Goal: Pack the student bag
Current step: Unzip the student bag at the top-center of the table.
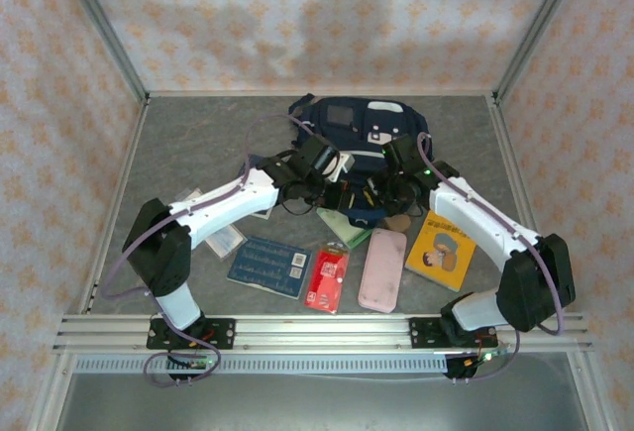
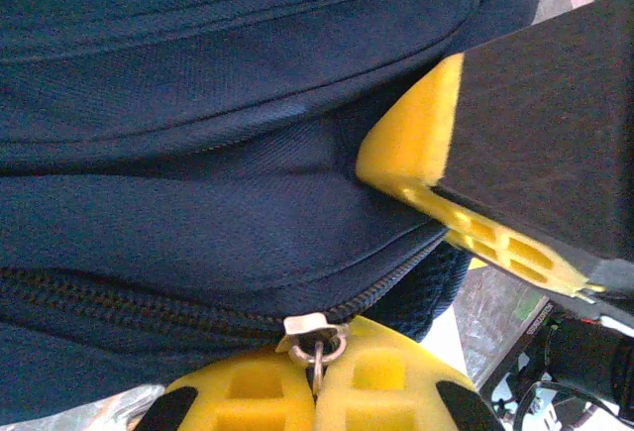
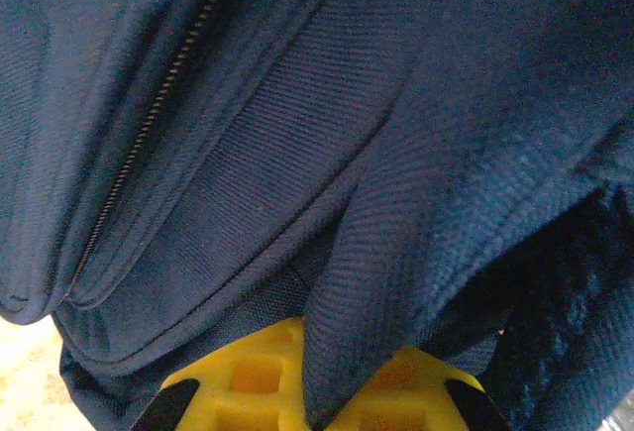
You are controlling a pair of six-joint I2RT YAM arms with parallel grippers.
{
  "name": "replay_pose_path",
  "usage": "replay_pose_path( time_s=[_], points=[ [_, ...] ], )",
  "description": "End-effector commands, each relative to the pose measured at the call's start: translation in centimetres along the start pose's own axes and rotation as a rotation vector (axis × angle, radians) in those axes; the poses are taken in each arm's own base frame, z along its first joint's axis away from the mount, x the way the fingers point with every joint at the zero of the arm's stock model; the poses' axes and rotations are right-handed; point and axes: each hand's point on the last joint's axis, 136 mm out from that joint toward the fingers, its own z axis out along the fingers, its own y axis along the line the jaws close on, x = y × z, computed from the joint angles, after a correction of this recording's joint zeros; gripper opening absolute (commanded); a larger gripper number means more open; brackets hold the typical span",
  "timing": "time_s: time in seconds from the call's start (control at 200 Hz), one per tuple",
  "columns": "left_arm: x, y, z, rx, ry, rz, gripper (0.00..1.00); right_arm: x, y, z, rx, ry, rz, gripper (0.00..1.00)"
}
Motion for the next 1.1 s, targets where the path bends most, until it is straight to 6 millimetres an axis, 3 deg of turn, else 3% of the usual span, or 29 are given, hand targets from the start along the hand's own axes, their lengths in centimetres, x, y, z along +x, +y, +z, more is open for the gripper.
replay_pose_path(
  time_s=[0.0,0.34,0.781,1.096],
  points=[
    [-1.6,2.4,-2.5,-0.041,-0.052,-0.015,0.00,-3.5,-0.6,-0.7,0.073,-0.132,-0.120,0.00],
    [-2.6,7.5,-4.1,-0.102,-0.080,-0.105,0.00,-5.1,-1.2,-1.2,0.091,-0.110,-0.226,0.00],
    [-4.7,13.2,-2.8,-0.168,-0.081,-0.212,0.00,-5.0,-0.2,-3.8,0.082,-0.128,-0.422,0.00],
    [-7.3,19.4,-2.2,-0.234,-0.131,-0.358,0.00,-4.1,1.0,-4.7,0.002,-0.102,-0.466,0.00]
  ],
)
